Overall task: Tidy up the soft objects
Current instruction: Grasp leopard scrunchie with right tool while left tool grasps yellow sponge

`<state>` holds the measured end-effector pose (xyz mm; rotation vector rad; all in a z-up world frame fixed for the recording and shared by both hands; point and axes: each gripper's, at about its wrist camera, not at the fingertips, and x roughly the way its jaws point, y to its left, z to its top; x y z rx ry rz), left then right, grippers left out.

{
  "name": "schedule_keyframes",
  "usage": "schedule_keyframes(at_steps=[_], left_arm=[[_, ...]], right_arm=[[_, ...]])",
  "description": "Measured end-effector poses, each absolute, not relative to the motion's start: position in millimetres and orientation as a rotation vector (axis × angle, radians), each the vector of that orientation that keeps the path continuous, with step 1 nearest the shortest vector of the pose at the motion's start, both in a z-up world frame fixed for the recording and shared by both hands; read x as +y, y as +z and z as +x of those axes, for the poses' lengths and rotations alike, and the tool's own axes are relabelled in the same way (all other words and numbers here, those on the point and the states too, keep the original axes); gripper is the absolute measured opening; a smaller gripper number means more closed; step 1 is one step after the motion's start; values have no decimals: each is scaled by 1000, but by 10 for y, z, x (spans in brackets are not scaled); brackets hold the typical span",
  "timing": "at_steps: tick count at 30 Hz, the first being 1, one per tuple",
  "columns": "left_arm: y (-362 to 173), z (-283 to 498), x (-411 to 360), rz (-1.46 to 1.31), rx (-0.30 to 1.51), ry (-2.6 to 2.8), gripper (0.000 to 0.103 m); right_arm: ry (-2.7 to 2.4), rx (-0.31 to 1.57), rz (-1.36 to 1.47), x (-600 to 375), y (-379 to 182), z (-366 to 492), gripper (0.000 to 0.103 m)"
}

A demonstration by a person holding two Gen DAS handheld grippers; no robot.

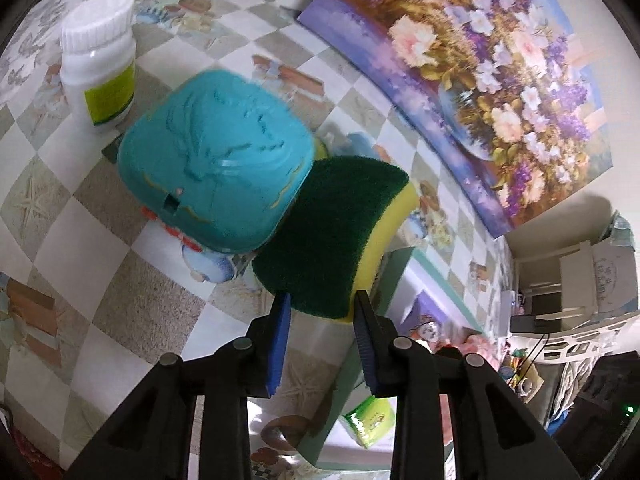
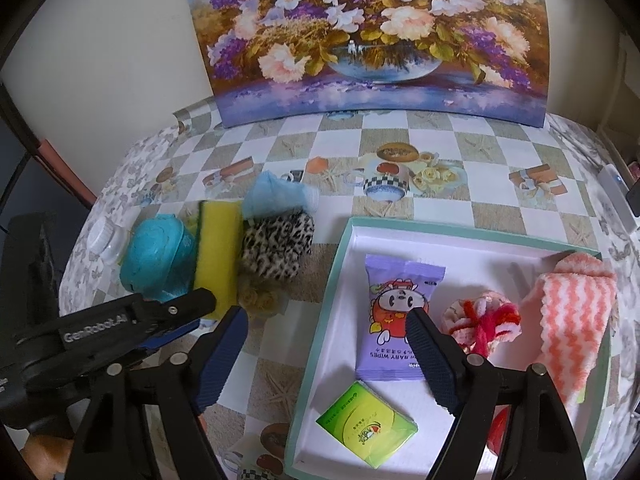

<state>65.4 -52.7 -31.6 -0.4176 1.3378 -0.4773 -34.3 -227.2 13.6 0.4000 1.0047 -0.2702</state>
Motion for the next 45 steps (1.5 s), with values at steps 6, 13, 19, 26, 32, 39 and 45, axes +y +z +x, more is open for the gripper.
schedule_keyframes(at_steps=[6,13,19,26,32,39,45], left_arm=[[-72,674,-505,-418,1265,-505,33],[214,798,-514,-358,1169,-505,31],[254,925,-496,-370,1160,-528,15],[102,992,-559,-354,1237,-548,15],[262,1037,-612,-277,1187,-537,16],[232,1163,-786,-130,1212,-520,46],[161,1124,-991,22,1216,-521,44]], right_arm=[[-233,965,434,-2325,192,-315,82],[-158,974,424,-2200,132,-78,72],[-145,1026,417,-2109,-54,111,69],[-143,1041,419,-2114,-141,165,64],[-82,1057,422,-2047,-196,259,64],[-60,1124,455,-2028,-469,400,55],[-55,1132,467,-2030,-546,456,29]])
